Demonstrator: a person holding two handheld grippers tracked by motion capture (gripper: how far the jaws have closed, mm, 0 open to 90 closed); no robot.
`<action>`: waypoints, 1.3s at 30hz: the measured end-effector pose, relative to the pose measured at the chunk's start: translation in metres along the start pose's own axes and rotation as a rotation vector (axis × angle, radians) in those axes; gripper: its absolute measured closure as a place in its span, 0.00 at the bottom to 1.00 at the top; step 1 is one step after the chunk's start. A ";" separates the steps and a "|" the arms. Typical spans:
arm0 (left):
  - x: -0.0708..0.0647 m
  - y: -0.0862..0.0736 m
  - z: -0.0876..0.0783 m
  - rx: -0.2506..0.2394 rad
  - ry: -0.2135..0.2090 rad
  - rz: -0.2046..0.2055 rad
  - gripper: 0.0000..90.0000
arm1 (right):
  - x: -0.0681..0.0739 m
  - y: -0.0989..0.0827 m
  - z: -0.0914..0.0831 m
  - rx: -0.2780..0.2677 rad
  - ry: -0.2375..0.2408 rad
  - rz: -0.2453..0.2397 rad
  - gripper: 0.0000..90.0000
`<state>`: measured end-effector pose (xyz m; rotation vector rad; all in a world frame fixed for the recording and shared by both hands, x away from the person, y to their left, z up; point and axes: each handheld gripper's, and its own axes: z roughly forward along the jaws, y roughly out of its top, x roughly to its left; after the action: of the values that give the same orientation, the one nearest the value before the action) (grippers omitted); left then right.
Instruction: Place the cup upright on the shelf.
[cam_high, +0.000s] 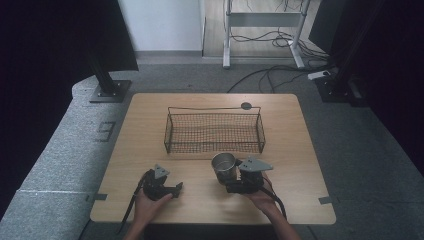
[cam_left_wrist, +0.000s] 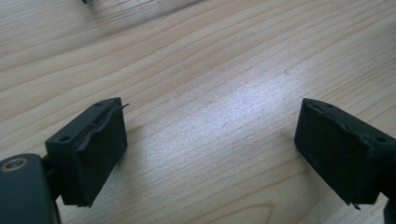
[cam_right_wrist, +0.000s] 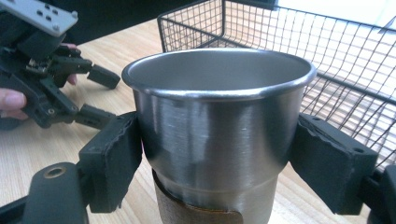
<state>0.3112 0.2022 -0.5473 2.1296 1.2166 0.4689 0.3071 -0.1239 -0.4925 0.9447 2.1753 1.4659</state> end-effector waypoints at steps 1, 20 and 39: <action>0.000 0.000 0.000 0.000 0.000 0.000 0.10 | -0.001 0.002 -0.001 -0.006 -0.002 0.001 0.20; 0.000 0.000 0.000 0.000 0.000 0.000 0.10 | -0.014 0.029 -0.002 -0.025 -0.019 -0.006 0.21; 0.000 0.000 0.000 0.001 0.000 0.001 0.10 | -0.031 0.043 0.003 -0.042 -0.045 0.013 0.20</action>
<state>0.3112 0.2022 -0.5473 2.1306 1.2159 0.4686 0.3450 -0.1328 -0.4564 0.9707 2.1023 1.4757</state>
